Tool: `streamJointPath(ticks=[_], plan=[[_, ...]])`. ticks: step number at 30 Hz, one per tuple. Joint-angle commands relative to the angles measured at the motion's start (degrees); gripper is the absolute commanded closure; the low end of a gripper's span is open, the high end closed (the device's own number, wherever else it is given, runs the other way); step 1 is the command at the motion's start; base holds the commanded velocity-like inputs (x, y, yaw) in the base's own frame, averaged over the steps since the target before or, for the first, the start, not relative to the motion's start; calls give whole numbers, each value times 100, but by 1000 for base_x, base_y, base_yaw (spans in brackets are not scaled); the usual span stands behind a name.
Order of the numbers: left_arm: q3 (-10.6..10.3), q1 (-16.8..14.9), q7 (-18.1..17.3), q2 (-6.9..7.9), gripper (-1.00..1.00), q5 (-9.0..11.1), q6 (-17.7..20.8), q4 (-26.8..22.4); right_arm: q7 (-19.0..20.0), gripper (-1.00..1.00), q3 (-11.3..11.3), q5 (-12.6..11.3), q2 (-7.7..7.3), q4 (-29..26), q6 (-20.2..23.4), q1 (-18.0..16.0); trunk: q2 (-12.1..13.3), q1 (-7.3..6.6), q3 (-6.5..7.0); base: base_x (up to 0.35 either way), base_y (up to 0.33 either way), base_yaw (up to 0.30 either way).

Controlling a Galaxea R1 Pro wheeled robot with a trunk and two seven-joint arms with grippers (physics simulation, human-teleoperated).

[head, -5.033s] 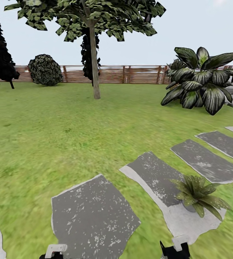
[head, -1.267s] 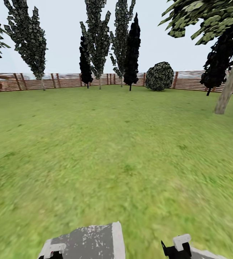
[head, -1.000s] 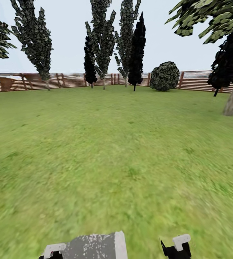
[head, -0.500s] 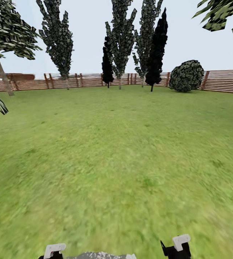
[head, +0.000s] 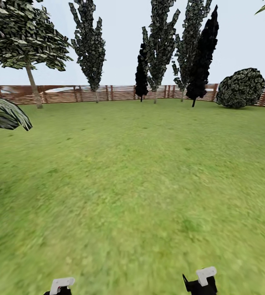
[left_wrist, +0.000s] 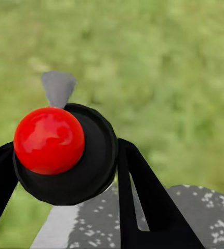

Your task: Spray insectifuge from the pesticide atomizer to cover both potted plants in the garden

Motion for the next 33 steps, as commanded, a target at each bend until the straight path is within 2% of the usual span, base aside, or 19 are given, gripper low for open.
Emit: streamJointPath(ticks=[1,23,33], plan=[[36,-6,-55,-2,100,46,-7,8,36,-100,-48,16,0,2,-20,-2,-2,2,-5,339,0,222],[36,-9,-55,3,100,42,-7,8,38,-100,-48,16,9,-3,-18,-2,-2,2,-5,339,0,16],[36,-7,-55,5,100,40,-7,8,36,-100,-48,14,-35,-16,-27,-2,-2,2,-5,339,0,0]])
